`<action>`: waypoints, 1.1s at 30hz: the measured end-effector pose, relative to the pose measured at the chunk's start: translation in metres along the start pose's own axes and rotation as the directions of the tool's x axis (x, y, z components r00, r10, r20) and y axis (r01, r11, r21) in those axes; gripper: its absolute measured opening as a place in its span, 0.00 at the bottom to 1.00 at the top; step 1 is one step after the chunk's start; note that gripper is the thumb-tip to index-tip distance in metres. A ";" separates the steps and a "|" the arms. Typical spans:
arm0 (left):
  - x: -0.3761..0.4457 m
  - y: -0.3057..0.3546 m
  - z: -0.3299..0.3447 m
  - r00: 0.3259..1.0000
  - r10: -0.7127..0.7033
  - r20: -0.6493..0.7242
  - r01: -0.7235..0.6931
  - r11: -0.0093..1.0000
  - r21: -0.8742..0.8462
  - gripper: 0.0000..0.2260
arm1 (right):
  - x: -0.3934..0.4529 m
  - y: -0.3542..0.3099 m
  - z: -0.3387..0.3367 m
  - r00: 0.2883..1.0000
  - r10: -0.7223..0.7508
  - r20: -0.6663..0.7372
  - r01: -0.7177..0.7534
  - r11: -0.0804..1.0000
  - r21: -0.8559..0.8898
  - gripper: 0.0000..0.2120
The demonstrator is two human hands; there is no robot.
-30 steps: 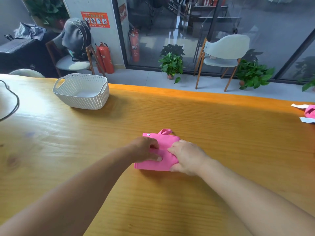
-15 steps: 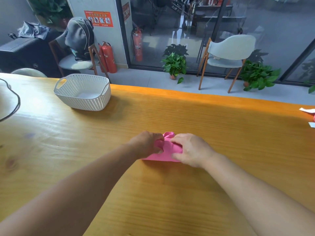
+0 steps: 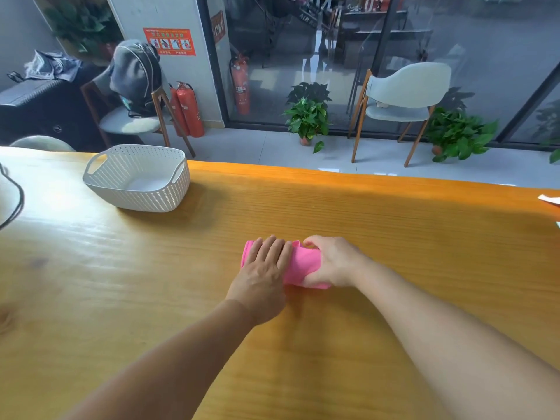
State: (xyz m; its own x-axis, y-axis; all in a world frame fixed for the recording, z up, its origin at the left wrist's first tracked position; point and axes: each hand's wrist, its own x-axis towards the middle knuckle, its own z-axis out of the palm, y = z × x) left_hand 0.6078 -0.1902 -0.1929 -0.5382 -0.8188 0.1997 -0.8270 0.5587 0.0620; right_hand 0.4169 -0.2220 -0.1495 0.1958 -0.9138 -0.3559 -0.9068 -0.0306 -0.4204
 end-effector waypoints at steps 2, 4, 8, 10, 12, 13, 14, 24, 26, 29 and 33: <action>0.009 -0.009 0.006 1.000 -0.005 0.015 0.005 1.000 0.030 0.34 | 0.004 0.001 -0.003 0.996 0.067 0.051 -0.073 0.989 0.127 0.39; 0.021 -0.019 0.007 1.000 0.004 0.027 -0.004 1.000 0.005 0.31 | 0.005 0.002 -0.003 0.987 0.118 0.107 -0.147 0.929 0.339 0.35; 0.029 -0.026 -0.006 0.993 0.019 0.113 -0.011 0.997 -0.071 0.32 | -0.001 -0.001 -0.011 0.973 0.130 0.193 -0.227 0.710 0.666 0.26; 0.027 -0.023 -0.021 0.975 -0.156 0.161 0.197 0.938 -0.287 0.33 | -0.004 -0.001 -0.019 0.972 0.129 0.198 -0.236 0.496 0.836 0.27; 0.024 -0.019 -0.038 0.890 -0.385 0.245 0.453 0.686 -0.569 0.30 | -0.007 0.002 -0.025 0.969 0.160 0.188 -0.228 0.283 0.932 0.24; 0.022 -0.018 -0.042 0.844 -0.450 0.293 0.518 0.538 -0.665 0.27 | -0.011 0.003 -0.026 0.967 0.169 0.192 -0.231 0.251 0.940 0.22; 0.020 -0.018 -0.046 0.815 -0.473 0.334 0.541 0.415 -0.732 0.25 | -0.015 0.003 -0.025 0.964 0.155 0.215 -0.249 0.248 0.936 0.21; -0.006 -0.004 -0.063 0.764 -0.518 0.385 0.525 0.154 -0.837 0.26 | -0.059 -0.032 -0.019 0.953 0.088 0.288 -0.301 0.356 0.885 0.21; -0.014 -0.004 -0.064 0.747 -0.544 0.383 0.539 0.157 -0.828 0.26 | -0.067 -0.033 -0.015 0.956 0.115 0.269 -0.292 0.433 0.853 0.13; -0.023 0.002 -0.066 0.732 -0.552 0.399 0.564 0.163 -0.810 0.27 | -0.075 -0.038 -0.011 0.973 0.159 0.165 -0.212 0.356 0.910 0.04; -0.033 0.007 -0.067 0.699 -0.573 0.428 0.600 0.145 -0.787 0.31 | -0.088 -0.038 -0.014 0.983 0.060 0.173 -0.169 -0.061 0.984 0.11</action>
State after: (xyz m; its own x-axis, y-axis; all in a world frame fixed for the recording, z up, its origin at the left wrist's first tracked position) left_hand 0.6303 -0.1505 -0.1337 0.0279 -0.9490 -0.3140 -0.3152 -0.3064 0.8982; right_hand 0.4291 -0.1462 -0.0902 0.2029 -0.8304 -0.5189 0.3896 0.5547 -0.7352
